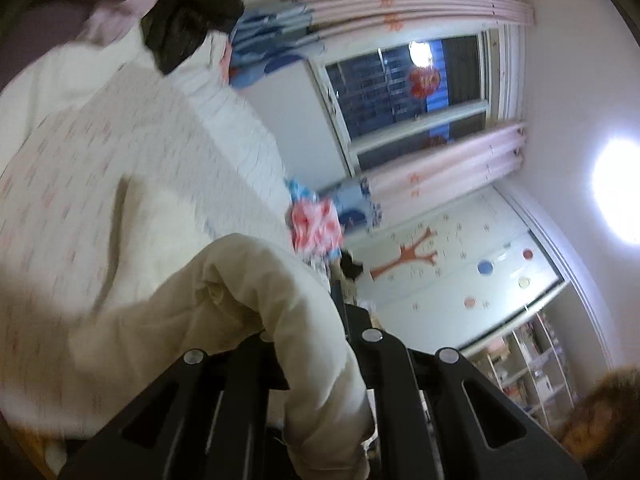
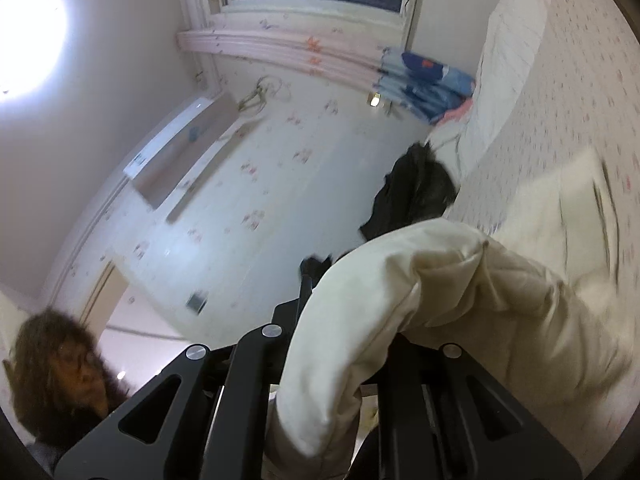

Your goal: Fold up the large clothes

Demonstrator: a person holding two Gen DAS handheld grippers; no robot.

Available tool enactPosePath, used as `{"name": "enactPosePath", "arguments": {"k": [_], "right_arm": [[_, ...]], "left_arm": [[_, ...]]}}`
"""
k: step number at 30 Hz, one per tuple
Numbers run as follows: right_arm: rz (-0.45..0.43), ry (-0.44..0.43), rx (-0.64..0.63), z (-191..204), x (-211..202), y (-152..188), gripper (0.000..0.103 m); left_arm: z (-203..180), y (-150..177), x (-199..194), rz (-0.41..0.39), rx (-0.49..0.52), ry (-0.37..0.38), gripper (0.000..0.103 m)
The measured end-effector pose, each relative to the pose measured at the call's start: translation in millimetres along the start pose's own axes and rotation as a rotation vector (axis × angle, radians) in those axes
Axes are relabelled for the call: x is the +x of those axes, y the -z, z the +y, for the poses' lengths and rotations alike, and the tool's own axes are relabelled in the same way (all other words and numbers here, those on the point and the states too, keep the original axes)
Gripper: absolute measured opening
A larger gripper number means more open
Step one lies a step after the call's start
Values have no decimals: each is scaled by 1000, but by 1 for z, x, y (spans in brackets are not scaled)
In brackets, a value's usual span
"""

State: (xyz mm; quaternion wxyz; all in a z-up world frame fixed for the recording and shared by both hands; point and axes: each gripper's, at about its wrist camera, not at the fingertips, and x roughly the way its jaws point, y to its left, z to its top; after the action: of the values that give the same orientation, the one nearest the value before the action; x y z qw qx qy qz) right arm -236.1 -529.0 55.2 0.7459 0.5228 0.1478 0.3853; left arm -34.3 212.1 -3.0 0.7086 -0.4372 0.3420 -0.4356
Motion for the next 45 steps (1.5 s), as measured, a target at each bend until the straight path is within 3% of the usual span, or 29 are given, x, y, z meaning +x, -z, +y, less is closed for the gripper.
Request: {"name": "enactPosePath", "arguments": {"k": [4,7,10,12,14,16,19,21,22,23,24,26,29,31,33,36,38,40,43,45], "right_arm": [[-65,101,46,-35,26,-49,12],[-104,214,122,-89,49,-75,13],[-139,369,235,-161,67,-88,13],[-133,459,275,-198,73,-86,13],[-123,516,311,-223,78,-86,13],[-100,528,301,-226,83,-89,15],[-60,528,292,-220,85,-98,32],[-75,497,287,-206,81,-102,62],[-95,478,278,-194,76,-103,72],[-140,470,256,-179,69,-104,91],[-174,480,230,-166,64,-102,97],[-150,505,123,-135,62,-96,97],[1,711,-145,-100,93,-75,97],[105,822,-295,-93,121,-62,97],[208,920,-425,-99,153,-47,97],[325,1086,-501,-140,198,-38,97],[366,1175,-514,-173,218,-37,97],[359,1187,-458,-193,225,-48,97],[373,1217,-388,-202,229,-65,96],[321,1212,-408,-183,228,-69,94]], "left_arm": [[28,-53,57,-76,-28,-52,10],[59,-75,96,-103,-64,-125,10],[101,-86,139,-111,-84,-256,10],[137,-85,162,-101,-94,-370,10],[167,-80,177,-79,-129,-434,11],[185,-76,178,-71,-172,-442,13],[181,-83,175,-41,-197,-421,18],[167,-92,170,-5,-225,-379,43],[156,-95,164,-5,-240,-335,52],[146,-99,156,-24,-252,-296,70],[140,-101,150,-48,-255,-273,85],[120,-108,132,-109,-252,-231,95],[80,-104,132,-120,-82,-303,96],[51,-83,162,-29,113,-361,96],[39,-61,198,72,219,-380,96],[42,-22,260,227,365,-442,95],[70,-14,299,308,378,-574,95],[106,-22,320,307,316,-670,92],[110,-40,326,291,249,-725,88],[90,-44,319,259,269,-711,88]]}}
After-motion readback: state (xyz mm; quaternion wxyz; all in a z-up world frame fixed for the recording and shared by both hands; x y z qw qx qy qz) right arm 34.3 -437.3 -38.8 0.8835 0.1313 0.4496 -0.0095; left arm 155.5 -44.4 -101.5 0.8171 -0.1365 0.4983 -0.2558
